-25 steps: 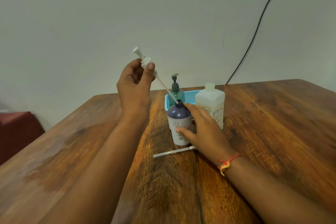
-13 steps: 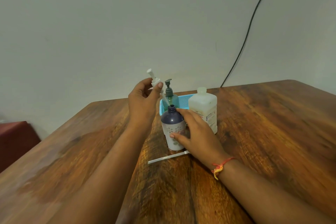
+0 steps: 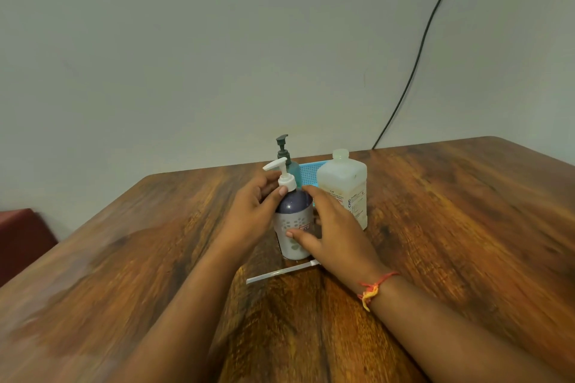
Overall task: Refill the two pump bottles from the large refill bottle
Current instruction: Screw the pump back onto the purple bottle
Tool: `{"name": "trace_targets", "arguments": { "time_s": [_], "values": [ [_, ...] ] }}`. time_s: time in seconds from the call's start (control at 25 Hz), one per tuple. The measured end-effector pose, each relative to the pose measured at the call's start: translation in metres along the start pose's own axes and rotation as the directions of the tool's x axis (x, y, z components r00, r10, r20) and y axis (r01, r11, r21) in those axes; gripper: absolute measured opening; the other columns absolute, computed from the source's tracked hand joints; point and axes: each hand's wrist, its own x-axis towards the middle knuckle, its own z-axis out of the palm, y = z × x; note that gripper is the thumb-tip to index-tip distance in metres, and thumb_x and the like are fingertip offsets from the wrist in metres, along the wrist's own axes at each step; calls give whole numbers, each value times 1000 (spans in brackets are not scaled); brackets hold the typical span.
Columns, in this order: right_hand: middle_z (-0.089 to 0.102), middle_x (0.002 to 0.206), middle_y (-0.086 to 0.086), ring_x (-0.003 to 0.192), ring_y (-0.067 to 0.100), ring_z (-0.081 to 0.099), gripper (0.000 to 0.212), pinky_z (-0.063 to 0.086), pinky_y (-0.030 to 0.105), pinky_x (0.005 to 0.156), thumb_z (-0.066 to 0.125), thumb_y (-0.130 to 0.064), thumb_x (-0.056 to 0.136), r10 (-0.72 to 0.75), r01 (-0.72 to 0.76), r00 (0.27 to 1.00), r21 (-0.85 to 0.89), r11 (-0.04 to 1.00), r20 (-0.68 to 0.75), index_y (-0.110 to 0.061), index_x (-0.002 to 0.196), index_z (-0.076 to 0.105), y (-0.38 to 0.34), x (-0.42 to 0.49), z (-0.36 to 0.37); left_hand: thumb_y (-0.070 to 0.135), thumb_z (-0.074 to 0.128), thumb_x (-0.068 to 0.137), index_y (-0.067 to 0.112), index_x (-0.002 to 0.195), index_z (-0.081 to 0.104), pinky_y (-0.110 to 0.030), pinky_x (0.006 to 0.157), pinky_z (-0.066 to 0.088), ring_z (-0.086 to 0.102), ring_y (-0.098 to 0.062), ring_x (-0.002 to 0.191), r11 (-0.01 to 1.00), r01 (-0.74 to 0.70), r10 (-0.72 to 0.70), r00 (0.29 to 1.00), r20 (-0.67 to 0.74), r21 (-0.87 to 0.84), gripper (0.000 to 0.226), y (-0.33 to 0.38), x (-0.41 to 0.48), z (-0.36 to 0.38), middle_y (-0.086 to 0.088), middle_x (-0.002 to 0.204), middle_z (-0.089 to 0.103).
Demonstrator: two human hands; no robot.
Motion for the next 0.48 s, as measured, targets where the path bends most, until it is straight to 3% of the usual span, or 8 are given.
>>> {"name": "trace_targets", "arguments": {
  "time_s": [0.12,0.24,0.48],
  "values": [
    [49,147,-6,128,14,56,82,54,37,100,81,-42,81,70,-71,997,52,996,10,-33,145,30,3,0,2,13,51,105,14,133,61,-20,86,56,70,-7,111,1000,11,-11,1000,27,1,30,-3,-1,0,3,122,73],
    [50,147,-6,128,14,57,81,55,37,100,80,-43,81,86,-87,996,65,994,15,-35,144,30,4,0,3,23,58,101,15,129,64,-22,79,58,71,-10,108,1000,-4,3,999,-44,-22,29,-2,0,5,2,118,74],
    [51,146,-5,126,15,57,78,56,35,97,79,-43,82,92,-93,996,55,994,17,-35,142,30,3,0,3,23,75,90,13,114,71,-46,89,62,73,-18,105,1000,-4,8,983,-184,23,26,-8,10,11,-4,109,76]
  ]
}}
